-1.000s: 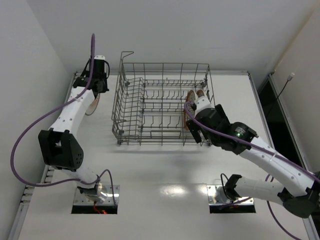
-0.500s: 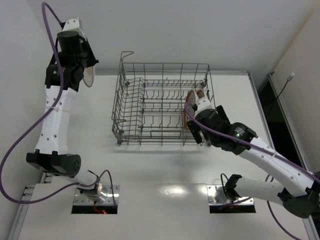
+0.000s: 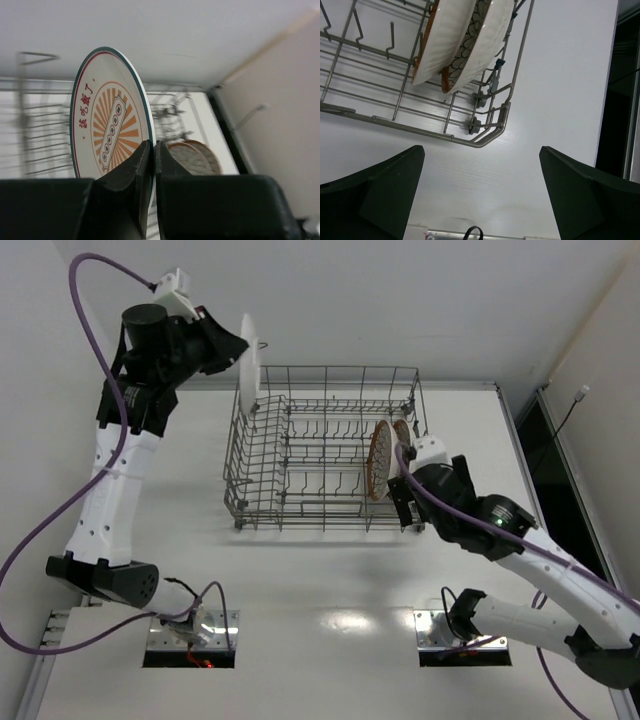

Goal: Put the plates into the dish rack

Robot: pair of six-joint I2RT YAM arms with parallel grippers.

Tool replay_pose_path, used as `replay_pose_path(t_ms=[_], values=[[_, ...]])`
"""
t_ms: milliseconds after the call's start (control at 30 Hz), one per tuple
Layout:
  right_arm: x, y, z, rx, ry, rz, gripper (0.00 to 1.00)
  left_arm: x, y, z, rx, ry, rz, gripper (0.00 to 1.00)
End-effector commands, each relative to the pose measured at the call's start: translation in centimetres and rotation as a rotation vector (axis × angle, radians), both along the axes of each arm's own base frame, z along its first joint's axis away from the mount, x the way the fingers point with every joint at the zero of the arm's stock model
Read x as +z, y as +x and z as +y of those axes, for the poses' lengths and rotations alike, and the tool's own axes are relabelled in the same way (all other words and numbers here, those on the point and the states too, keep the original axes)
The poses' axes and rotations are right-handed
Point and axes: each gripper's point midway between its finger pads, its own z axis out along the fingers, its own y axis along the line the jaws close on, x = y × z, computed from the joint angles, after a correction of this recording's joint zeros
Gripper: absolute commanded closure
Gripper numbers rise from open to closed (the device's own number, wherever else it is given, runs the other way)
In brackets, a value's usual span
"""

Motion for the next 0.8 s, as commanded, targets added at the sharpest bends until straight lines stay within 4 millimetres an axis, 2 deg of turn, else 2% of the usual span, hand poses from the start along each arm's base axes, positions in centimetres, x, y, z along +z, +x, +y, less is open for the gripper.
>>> replay_pose_path(t_ms=[0, 33, 67, 100, 167, 200, 267, 333, 367, 433, 500, 567, 633, 767], values=[[3.2, -0.1, -0.9, -0.072, 0.124, -0.106, 0.01, 6.1, -4.1, -5.7, -0.221, -0.162, -0.171, 1.0], [3.8, -0.1, -1.1, -0.085, 0.146, -0.124, 0.01, 6.2, -4.5, -6.5, -0.243, -0.18, -0.176, 1.0], [5.0, -0.2, -1.1, -0.085, 0.173, -0.147, 0.01, 4.6, -4.2, -7.7, -0.267, -0.188, -0.144, 1.0], [5.6, -0.2, -1.2, -0.085, 0.189, -0.161, 0.01, 5.3, -5.2, -9.2, -0.312, -0.211, -0.171, 1.0], [7.2, -0.4, -1.5, -0.097, 0.225, -0.191, 0.01, 4.1, -5.5, -10.8, -0.341, -0.246, -0.143, 1.0], [7.5, -0.5, -1.6, -0.101, 0.237, -0.194, 0.01, 4.3, -5.9, -11.8, -0.368, -0.266, -0.16, 1.0], [9.0, -0.7, -1.8, -0.101, 0.268, -0.219, 0.01, 3.3, -6.3, -13.0, -0.402, -0.304, -0.138, 1.0], [9.6, -1.1, -2.2, -0.101, 0.275, -0.225, 0.01, 3.3, -7.1, -14.6, -0.446, -0.324, -0.148, 1.0], [10.0, -1.1, -2.4, -0.108, 0.278, -0.236, 0.01, 2.5, -6.9, -15.3, -0.449, -0.329, -0.12, 1.0], [10.2, -1.4, -3.0, -0.117, 0.273, -0.242, 0.01, 2.0, -7.5, -16.9, -0.482, -0.333, -0.114, 1.0], [10.4, -1.6, -3.2, -0.117, 0.281, -0.249, 0.01, 0.8, -6.7, -17.7, -0.48, -0.336, -0.087, 1.0], [10.1, -1.5, -3.3, -0.126, 0.268, -0.246, 0.01, 0.4, -7.1, -19.1, -0.509, -0.351, -0.083, 1.0], [9.4, -1.8, -3.6, -0.126, 0.264, -0.243, 0.01, -0.8, -6.8, -20.4, -0.524, -0.358, -0.069, 1.0], [8.3, -2.0, -4.3, -0.141, 0.239, -0.24, 0.01, -2.5, -6.1, -21.9, -0.52, -0.365, -0.027, 1.0]])
